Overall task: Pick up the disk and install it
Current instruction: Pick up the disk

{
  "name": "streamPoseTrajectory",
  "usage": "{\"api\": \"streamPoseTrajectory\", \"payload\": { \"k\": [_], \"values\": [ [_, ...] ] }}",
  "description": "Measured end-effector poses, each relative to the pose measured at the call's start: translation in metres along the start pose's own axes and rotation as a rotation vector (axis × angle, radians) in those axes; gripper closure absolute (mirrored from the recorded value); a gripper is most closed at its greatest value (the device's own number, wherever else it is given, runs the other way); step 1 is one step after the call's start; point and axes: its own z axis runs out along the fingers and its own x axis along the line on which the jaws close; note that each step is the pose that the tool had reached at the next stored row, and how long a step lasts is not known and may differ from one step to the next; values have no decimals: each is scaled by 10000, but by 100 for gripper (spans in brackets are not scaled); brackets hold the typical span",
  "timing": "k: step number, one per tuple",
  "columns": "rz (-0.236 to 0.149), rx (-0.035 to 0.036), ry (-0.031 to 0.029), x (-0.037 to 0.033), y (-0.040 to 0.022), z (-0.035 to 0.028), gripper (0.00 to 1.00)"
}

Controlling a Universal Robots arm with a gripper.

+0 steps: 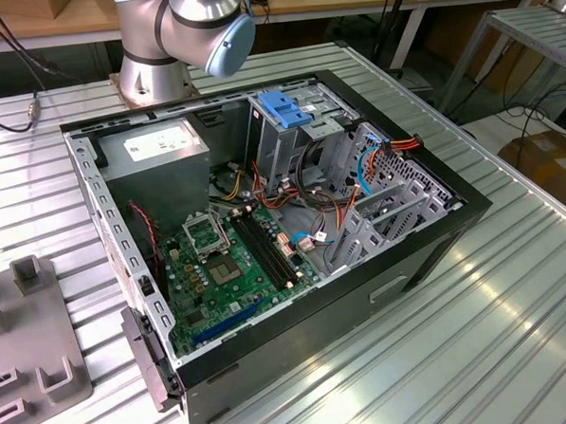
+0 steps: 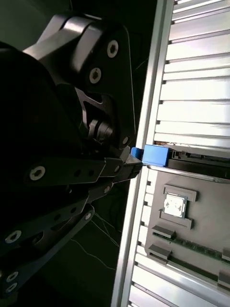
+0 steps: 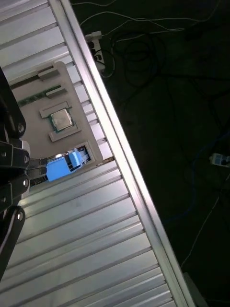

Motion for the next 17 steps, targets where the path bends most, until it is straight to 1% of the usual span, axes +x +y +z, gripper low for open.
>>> {"api": "streamPoseTrajectory", "payload": {
  "k": [2, 9, 17],
  "values": [
    [-366, -8, 16, 0, 0, 0, 90],
    [-1368, -24, 55, 0, 0, 0, 90],
    [-1376, -24, 56, 0, 0, 0, 90]
  ]
}}
